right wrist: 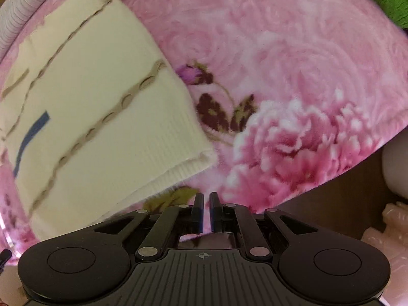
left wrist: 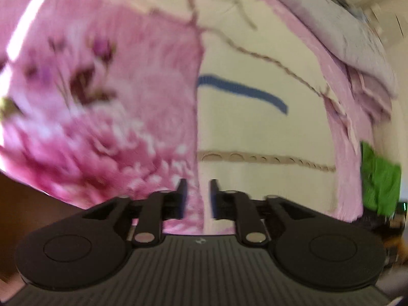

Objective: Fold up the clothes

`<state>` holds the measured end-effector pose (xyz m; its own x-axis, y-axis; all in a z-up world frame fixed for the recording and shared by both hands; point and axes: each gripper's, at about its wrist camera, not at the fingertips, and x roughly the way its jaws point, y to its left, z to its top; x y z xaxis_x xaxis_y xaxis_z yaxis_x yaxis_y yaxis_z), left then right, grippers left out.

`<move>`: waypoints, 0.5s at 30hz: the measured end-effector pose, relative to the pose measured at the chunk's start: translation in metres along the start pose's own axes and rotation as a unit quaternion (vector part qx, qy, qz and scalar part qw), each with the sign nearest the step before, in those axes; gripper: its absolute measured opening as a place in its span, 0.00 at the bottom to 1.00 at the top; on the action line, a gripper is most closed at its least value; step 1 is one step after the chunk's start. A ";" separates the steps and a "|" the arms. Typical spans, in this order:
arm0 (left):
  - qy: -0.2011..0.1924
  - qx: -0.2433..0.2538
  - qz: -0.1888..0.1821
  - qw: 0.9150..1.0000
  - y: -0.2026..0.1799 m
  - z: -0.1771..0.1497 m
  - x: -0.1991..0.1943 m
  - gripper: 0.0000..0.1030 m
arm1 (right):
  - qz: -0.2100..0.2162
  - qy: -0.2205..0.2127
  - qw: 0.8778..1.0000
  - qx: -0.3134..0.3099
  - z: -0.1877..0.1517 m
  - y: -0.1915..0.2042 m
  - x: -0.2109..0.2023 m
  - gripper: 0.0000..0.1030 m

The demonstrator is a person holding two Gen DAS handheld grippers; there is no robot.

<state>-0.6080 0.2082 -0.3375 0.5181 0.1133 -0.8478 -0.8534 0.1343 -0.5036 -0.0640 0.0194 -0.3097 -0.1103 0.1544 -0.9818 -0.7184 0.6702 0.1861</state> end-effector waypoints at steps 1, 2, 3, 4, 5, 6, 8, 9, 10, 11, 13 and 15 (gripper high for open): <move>-0.003 -0.016 -0.011 1.000 0.003 -0.004 0.012 0.21 | 0.006 -0.016 1.000 0.004 -0.003 0.001 0.000 0.25; -0.008 -0.031 -0.021 0.999 0.004 -0.009 0.021 0.24 | 0.016 -0.031 0.999 0.008 -0.005 0.003 -0.001 0.45; -0.012 -0.046 -0.031 0.998 0.006 -0.014 0.030 0.27 | 0.024 -0.045 0.999 0.010 -0.005 0.004 -0.001 0.60; -0.017 -0.058 -0.036 0.998 0.006 -0.017 0.038 0.35 | 0.031 -0.057 0.998 0.010 -0.003 0.004 -0.001 0.63; -0.023 -0.067 -0.035 0.997 0.006 -0.020 0.043 0.37 | 0.033 -0.068 0.997 0.009 0.000 0.004 0.001 0.64; -0.028 -0.076 -0.033 0.996 0.005 -0.022 0.049 0.37 | 0.030 -0.078 0.996 0.009 0.004 0.004 0.004 0.65; -0.038 -0.094 -0.031 0.994 0.004 -0.026 0.060 0.40 | 0.028 -0.097 0.995 0.007 0.014 0.002 0.012 0.65; -0.043 -0.104 -0.030 0.993 0.004 -0.029 0.066 0.43 | 0.029 -0.104 0.994 0.006 0.021 0.000 0.018 0.65; -0.049 -0.113 -0.029 0.992 0.004 -0.031 0.071 0.51 | 0.027 -0.109 0.994 0.006 0.028 -0.001 0.026 0.65; -0.054 -0.112 -0.026 0.992 0.000 -0.032 0.075 0.48 | 0.026 -0.112 0.993 0.006 0.034 -0.003 0.034 0.65; -0.060 -0.089 -0.018 0.994 -0.012 -0.031 0.081 0.06 | 0.032 -0.107 0.994 -0.014 0.045 -0.002 0.053 0.65; -0.060 -0.063 -0.007 0.996 -0.023 -0.027 0.082 0.05 | 0.008 -0.105 0.993 -0.049 0.048 0.006 0.062 0.31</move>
